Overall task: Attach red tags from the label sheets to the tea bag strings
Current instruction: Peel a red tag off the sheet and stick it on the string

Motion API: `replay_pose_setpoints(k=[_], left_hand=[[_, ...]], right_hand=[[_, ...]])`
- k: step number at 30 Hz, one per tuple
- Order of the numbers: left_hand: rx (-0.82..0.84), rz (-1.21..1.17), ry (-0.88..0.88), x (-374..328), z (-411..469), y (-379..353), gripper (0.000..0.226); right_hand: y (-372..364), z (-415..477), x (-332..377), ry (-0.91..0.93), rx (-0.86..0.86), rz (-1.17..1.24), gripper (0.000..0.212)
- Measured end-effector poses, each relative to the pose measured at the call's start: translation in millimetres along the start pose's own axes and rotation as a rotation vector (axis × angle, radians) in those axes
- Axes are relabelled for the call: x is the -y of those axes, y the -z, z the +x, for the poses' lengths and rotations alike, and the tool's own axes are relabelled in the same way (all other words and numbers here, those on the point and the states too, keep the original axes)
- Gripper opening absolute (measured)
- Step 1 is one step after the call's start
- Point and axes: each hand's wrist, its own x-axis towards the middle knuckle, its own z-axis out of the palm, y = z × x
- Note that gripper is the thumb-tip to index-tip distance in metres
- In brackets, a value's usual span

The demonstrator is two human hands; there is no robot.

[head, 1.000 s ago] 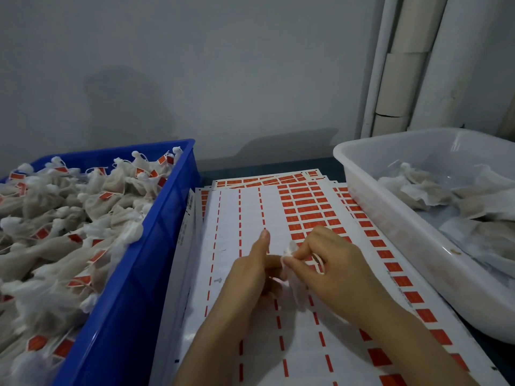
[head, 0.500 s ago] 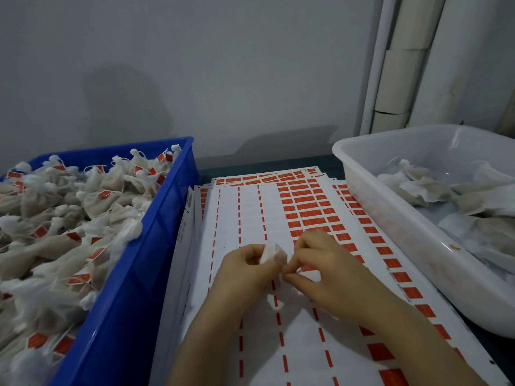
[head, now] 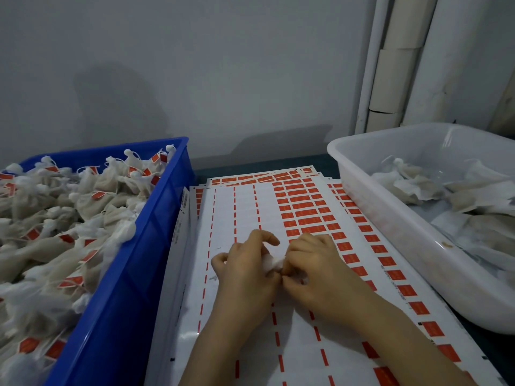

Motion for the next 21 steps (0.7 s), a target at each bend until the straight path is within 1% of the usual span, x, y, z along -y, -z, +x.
replay_pose_setpoints(k=[2,3,7,9,10,11,13,15,17,21], left_hand=[[-0.022,0.052,0.000,0.2,0.5,-1.2,0.036],[-0.058,0.101,-0.015,0.5,0.7,-1.7,0.036],[-0.329,0.250,-0.098,5.2,-0.2,-2.8,0.030],[-0.435,0.229,-0.090,5.3,-2.2,-2.9,0.022],[-0.443,0.189,-0.046,4.9,-3.1,-2.5,0.014],[-0.417,0.124,0.020,5.0,-2.8,-2.8,0.014],[-0.320,-0.035,0.141,8.3,0.4,-6.0,0.031],[-0.244,-0.167,0.213,6.9,2.1,-5.3,0.035],[-0.227,-0.257,0.246,4.6,2.5,-4.1,0.033],[-0.230,-0.472,0.339,3.5,2.6,-5.2,0.030]], right_hand=[[-2.0,0.5,1.9,0.002,-0.009,-0.012,0.009],[-3.0,0.3,3.3,0.003,-0.010,-0.017,0.011],[-4.5,0.3,6.5,0.002,-0.043,-0.038,0.015],[-3.5,0.5,6.9,-0.006,-0.061,-0.059,0.015],[-2.7,0.7,9.1,-0.006,-0.071,-0.083,0.016],[-2.4,1.5,11.9,0.000,-0.096,-0.119,0.016],[-4.4,3.2,15.4,0.028,-0.206,-0.219,0.009],[-6.8,4.9,19.5,0.050,-0.294,-0.289,0.012],[-9.2,7.2,21.1,0.071,-0.328,-0.343,0.017],[-14.1,8.0,22.6,0.079,-0.319,-0.394,0.024]])
